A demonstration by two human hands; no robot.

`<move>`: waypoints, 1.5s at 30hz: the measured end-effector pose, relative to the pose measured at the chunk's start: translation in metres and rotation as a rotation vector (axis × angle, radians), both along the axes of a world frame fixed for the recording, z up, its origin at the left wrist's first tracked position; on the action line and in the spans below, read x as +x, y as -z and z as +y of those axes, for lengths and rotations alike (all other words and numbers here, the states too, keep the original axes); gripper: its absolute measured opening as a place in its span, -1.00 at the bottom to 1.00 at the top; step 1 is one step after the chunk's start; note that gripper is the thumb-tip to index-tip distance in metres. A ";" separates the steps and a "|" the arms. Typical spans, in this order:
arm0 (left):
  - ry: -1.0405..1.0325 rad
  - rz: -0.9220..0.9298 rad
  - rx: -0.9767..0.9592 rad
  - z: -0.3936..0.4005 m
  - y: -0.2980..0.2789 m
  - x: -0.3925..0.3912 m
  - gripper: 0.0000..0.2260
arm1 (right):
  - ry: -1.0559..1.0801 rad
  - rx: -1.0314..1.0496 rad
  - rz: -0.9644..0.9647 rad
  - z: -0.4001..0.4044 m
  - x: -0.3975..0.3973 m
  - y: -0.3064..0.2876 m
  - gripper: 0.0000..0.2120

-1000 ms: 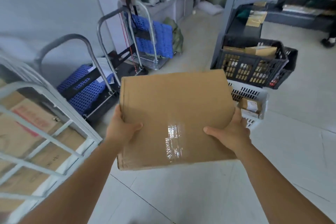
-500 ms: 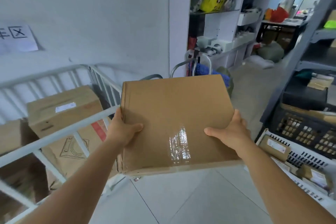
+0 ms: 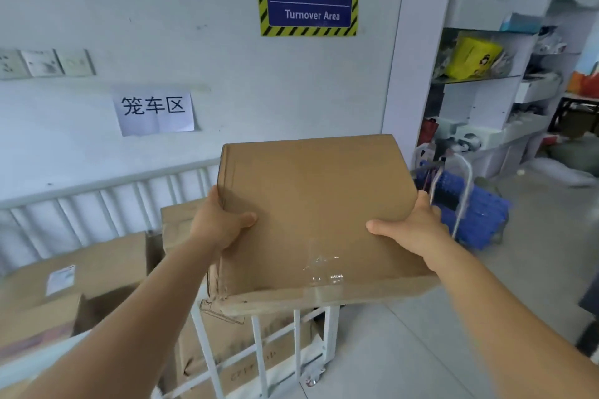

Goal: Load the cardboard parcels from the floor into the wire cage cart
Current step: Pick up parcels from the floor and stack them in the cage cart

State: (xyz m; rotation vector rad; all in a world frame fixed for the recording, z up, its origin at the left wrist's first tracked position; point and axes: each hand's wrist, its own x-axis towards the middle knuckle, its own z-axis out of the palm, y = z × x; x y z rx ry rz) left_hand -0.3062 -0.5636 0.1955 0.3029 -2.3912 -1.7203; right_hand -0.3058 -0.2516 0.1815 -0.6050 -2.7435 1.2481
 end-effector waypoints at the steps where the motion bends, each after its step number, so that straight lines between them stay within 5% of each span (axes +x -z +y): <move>1: -0.019 -0.003 -0.004 -0.013 -0.001 -0.006 -0.37 | -0.021 -0.005 0.009 -0.011 -0.010 -0.003 0.19; 7: -0.125 0.021 0.015 -0.069 -0.006 -0.038 -0.53 | -0.127 0.016 0.015 -0.070 -0.070 -0.019 0.31; 13: -0.245 0.002 0.030 -0.108 0.006 -0.082 -0.58 | -0.234 0.082 -0.004 -0.113 -0.147 -0.015 0.15; 24: -0.446 -0.124 0.038 -0.144 0.066 -0.172 -0.61 | -0.467 0.002 -0.137 -0.171 -0.306 0.057 0.22; 30: -0.504 -0.292 0.046 -0.151 0.137 -0.192 -0.24 | -0.516 0.011 -0.285 -0.186 -0.340 0.129 0.30; 45: -0.397 -0.578 0.064 -0.172 0.292 -0.246 -0.14 | -0.441 0.093 -0.682 -0.205 -0.381 0.284 0.23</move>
